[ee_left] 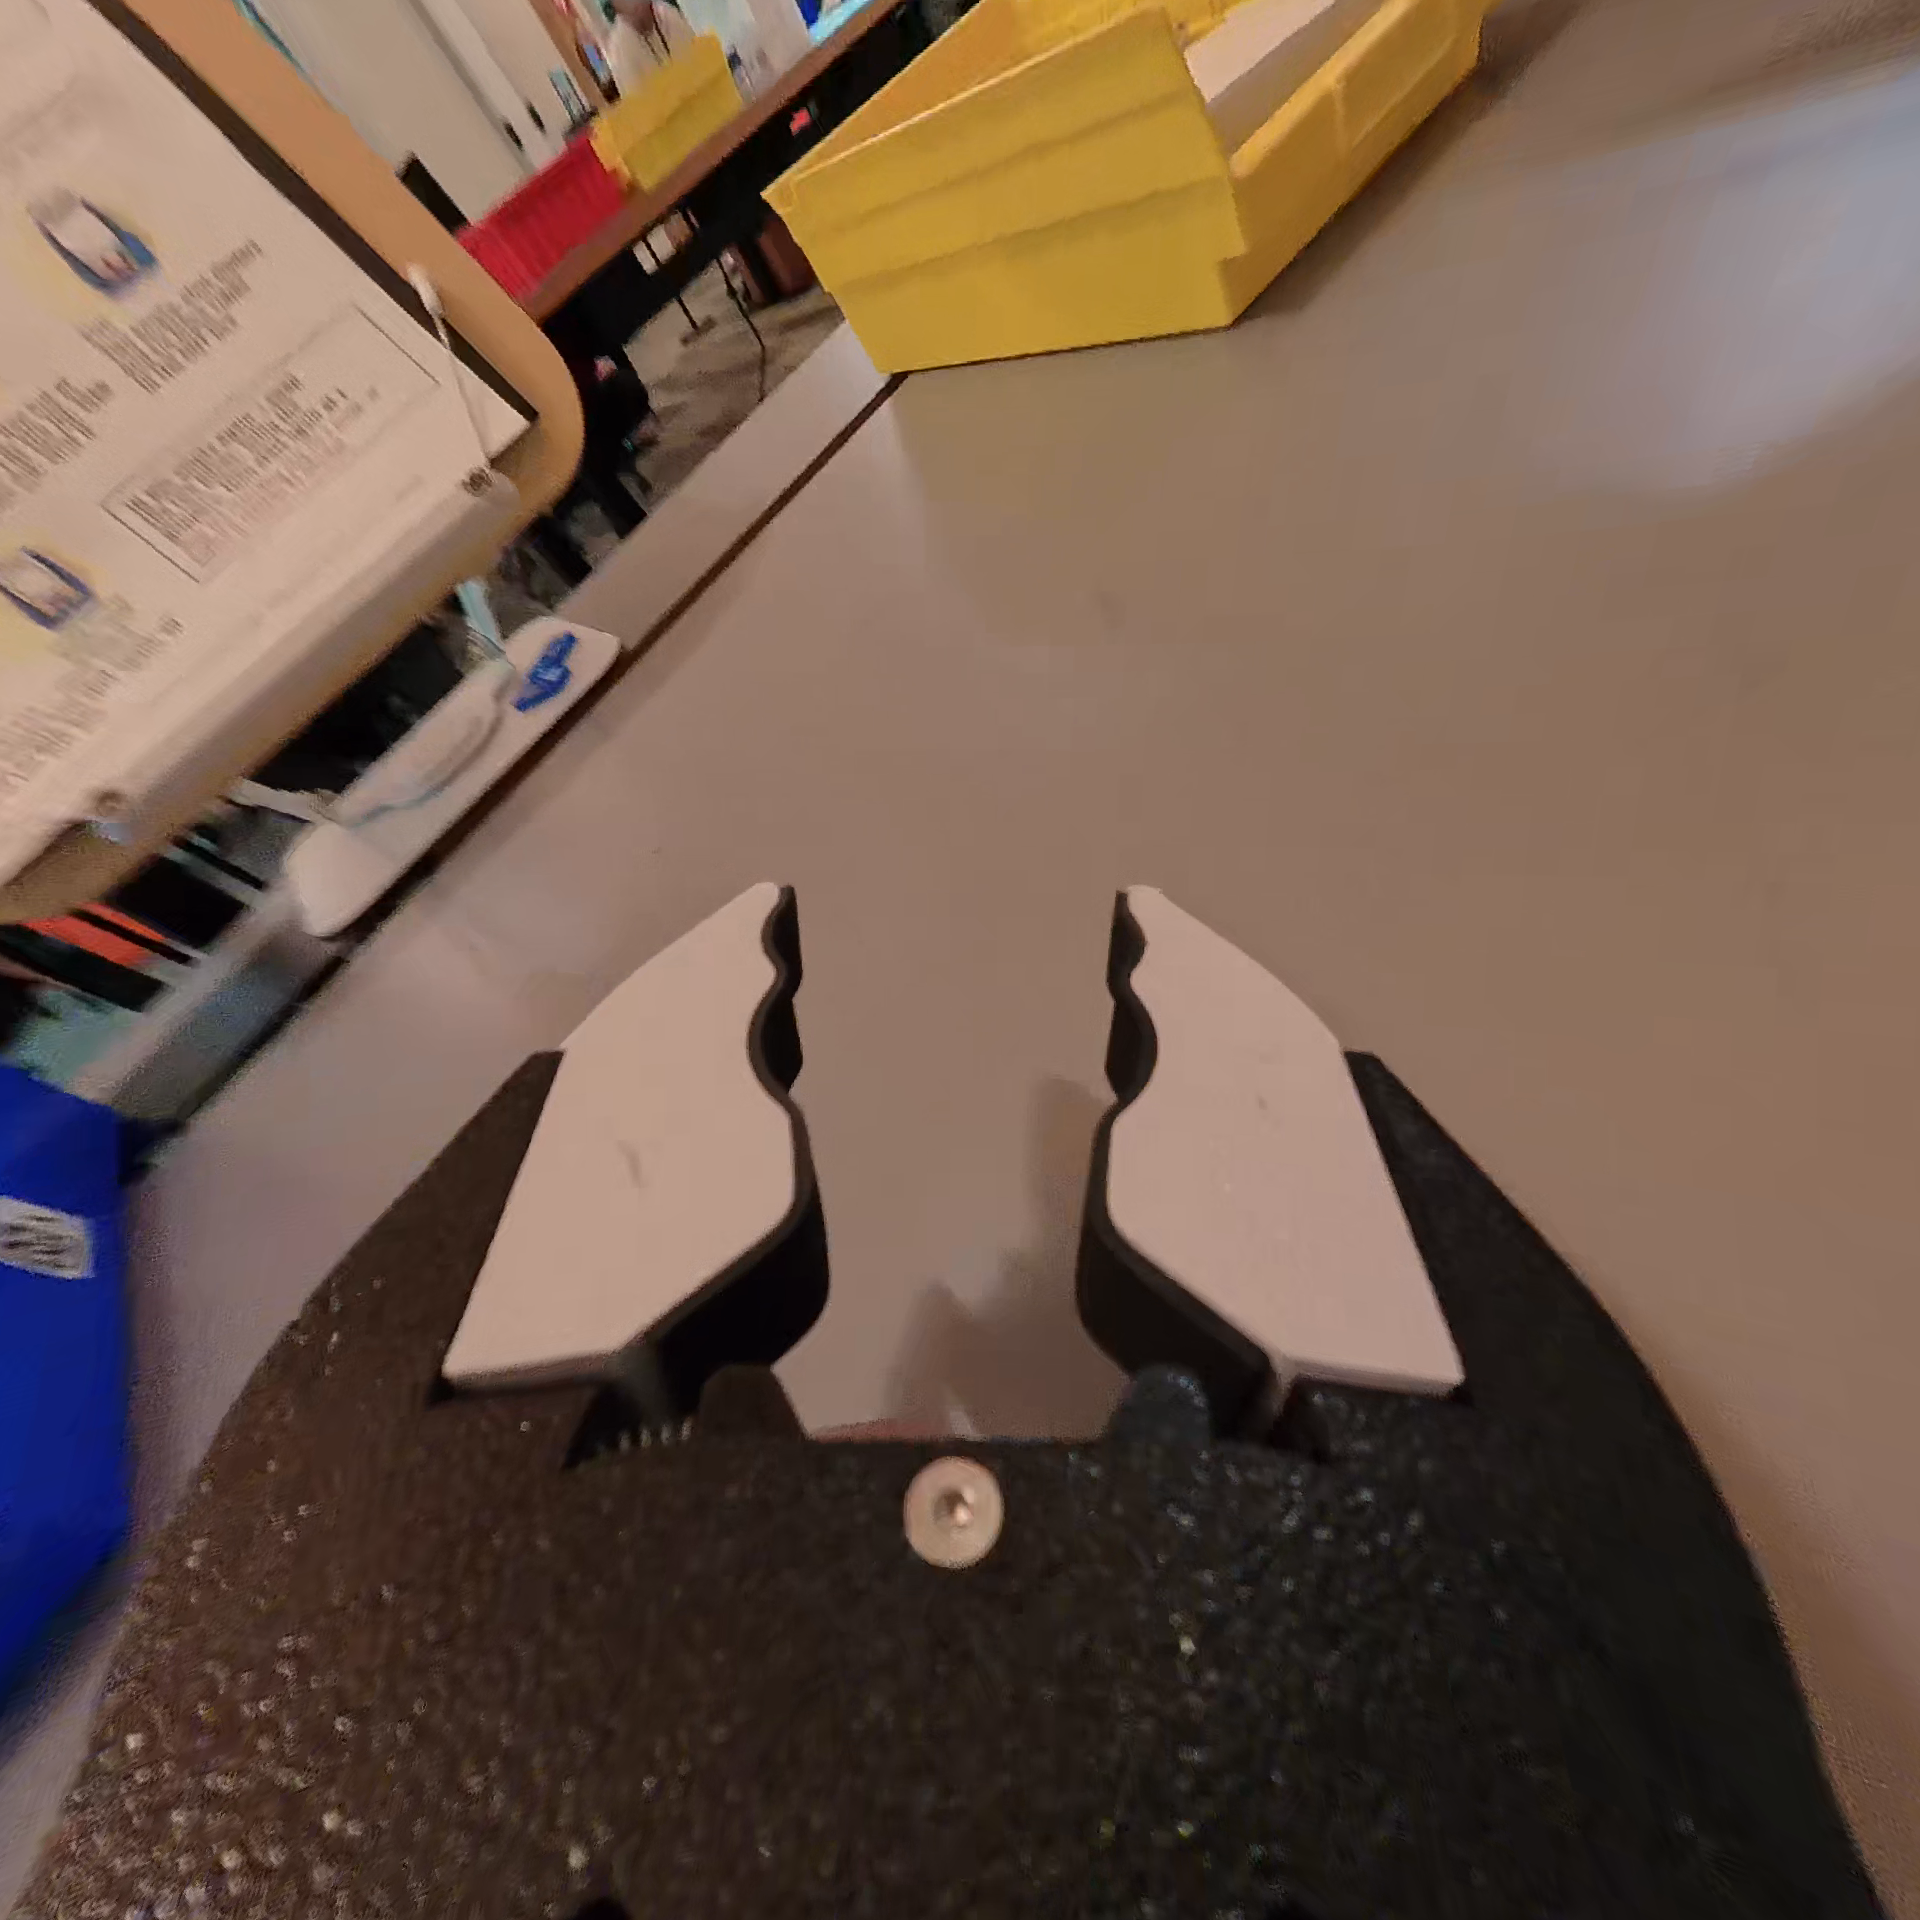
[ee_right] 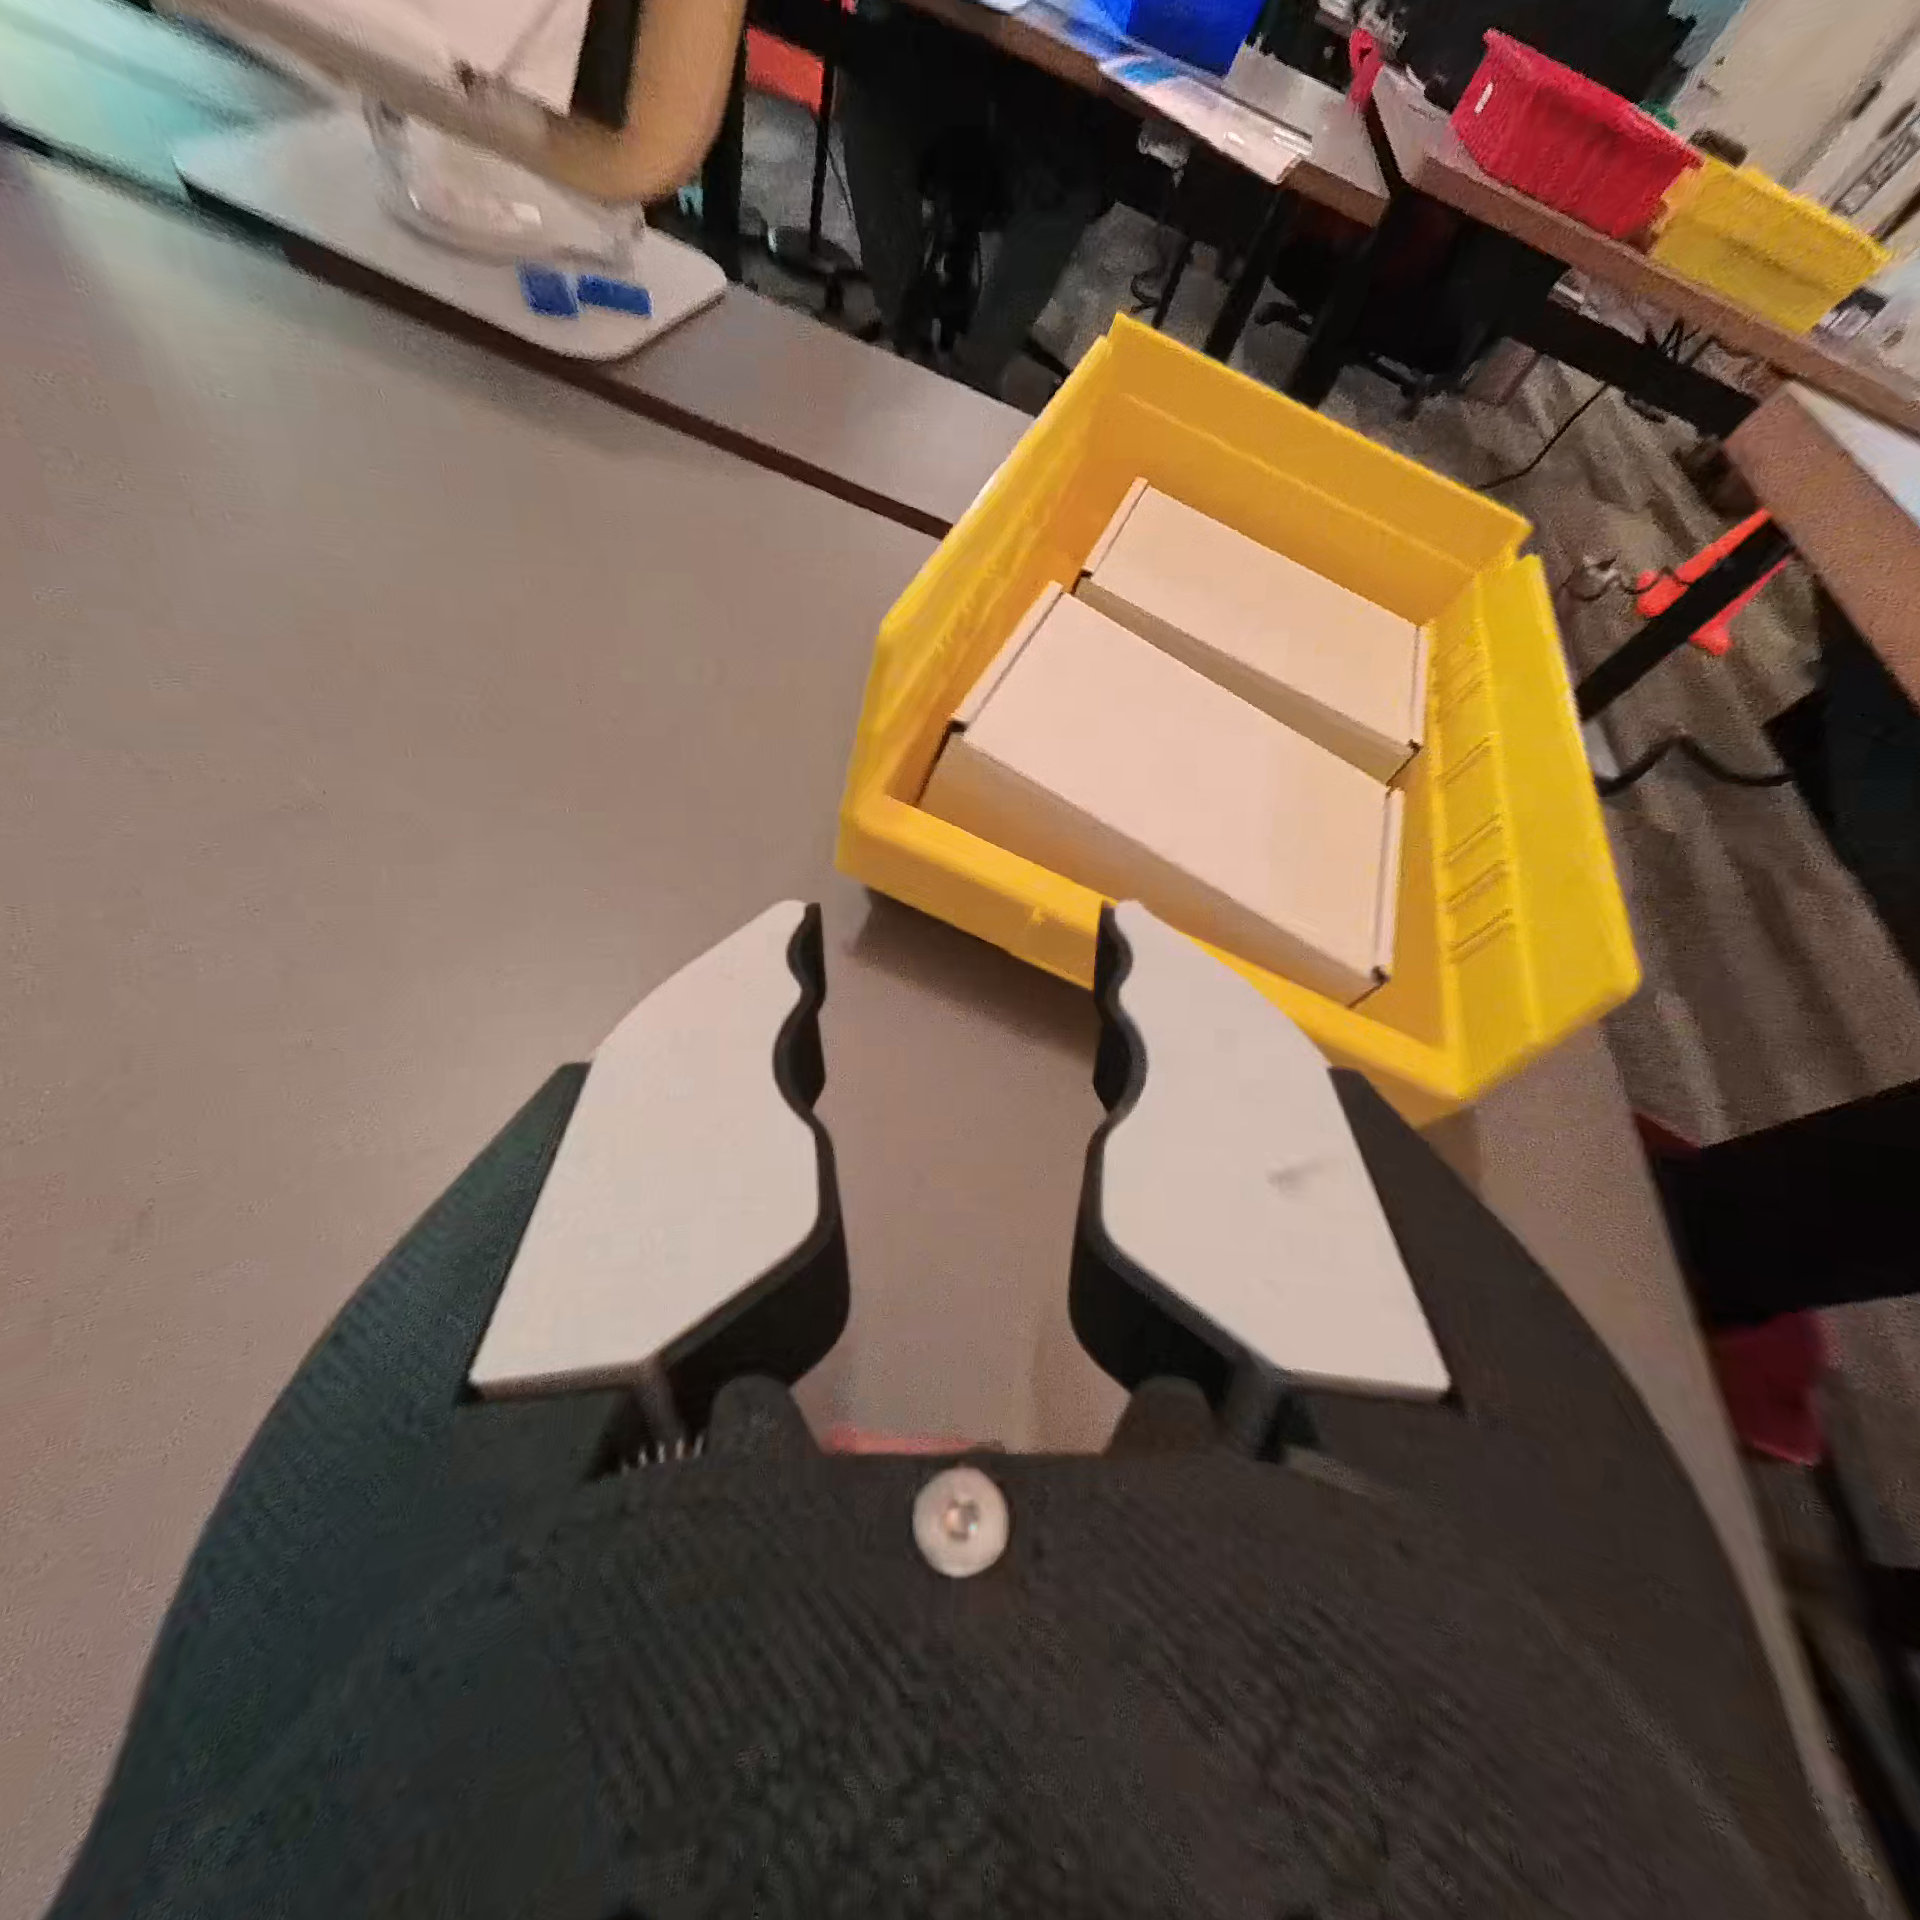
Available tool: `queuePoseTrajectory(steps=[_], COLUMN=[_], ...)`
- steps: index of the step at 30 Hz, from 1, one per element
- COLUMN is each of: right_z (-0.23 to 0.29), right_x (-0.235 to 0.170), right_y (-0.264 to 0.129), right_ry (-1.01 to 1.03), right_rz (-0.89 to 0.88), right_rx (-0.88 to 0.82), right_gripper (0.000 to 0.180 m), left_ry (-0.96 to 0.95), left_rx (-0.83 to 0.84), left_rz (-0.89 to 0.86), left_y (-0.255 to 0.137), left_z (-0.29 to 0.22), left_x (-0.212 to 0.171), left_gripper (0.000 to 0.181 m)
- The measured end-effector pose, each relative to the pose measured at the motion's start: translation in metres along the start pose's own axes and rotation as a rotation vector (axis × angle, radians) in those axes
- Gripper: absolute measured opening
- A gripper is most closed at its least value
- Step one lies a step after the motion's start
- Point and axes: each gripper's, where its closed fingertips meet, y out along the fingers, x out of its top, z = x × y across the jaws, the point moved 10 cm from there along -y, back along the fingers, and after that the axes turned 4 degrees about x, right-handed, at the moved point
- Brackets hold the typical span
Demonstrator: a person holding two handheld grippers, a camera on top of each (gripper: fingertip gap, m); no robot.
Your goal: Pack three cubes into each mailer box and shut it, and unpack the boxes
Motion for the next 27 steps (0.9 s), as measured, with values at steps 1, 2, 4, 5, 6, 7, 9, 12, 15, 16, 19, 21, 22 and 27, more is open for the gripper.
queuePoseTrajectory(steps=[1,2,4,5,6,7,9,12,15,16,19,21,22,27], right_z=[0.005,0.008,0.011,0.012,0.012,0.011,0.007,-0.002,-0.013,-0.018,-0.031,-0.038,-0.041,-0.048], right_x=[0.0,0.001,0.003,0.003,0.004,0.004,0.006,0.003,-0.008,-0.012,-0.022,-0.028,-0.03,-0.04], right_y=[-0.004,-0.007,-0.014,-0.017,-0.021,-0.023,-0.026,-0.032,-0.036,-0.036,-0.039,-0.043,-0.045,-0.042], right_ry=[0.06,0.105,0.16,0.179,0.206,0.228,0.243,0.24,0.25,0.258,0.284,0.289,0.288,0.292], right_rz=[-0.039,-0.077,-0.154,-0.201,-0.239,-0.268,-0.3,-0.298,-0.257,-0.243,-0.22,-0.209,-0.205,-0.179], right_rx=[0.022,0.038,0.023,0.011,0.007,0.011,0.003,-0.038,-0.074,-0.077,-0.083,-0.102,-0.109,-0.108], right_gripper=[0.051,0.052,0.053,0.054,0.053,0.052,0.044,0.044,0.039,0.04,0.046,0.05,0.051,0.051], left_ry=[-0.073,-0.145,-0.233,-0.259,-0.282,-0.308,-0.348,-0.308,-0.328,-0.351,-0.427,-0.48,-0.495,-0.438], left_rx=[-0.032,-0.08,-0.168,-0.196,-0.221,-0.239,-0.275,-0.373,-0.44,-0.452,-0.443,-0.429,-0.405,-0.204], left_rz=[0.006,0.009,0.034,0.054,0.077,0.101,0.155,0.248,0.328,0.359,0.44,0.495,0.527,0.744], left_y=[0.008,0.017,0.036,0.047,0.057,0.069,0.092,0.13,0.168,0.182,0.225,0.253,0.267,0.328], left_z=[-0.002,-0.004,-0.01,-0.011,-0.012,-0.012,-0.011,-0.012,-0.014,-0.014,-0.014,-0.015,-0.015,-0.016], left_x=[0.008,0.017,0.041,0.055,0.07,0.085,0.115,0.154,0.191,0.203,0.234,0.248,0.253,0.249], left_gripper=[0.056,0.056,0.057,0.057,0.057,0.056,0.053,0.039,0.037,0.043,0.067,0.07,0.07,0.077])
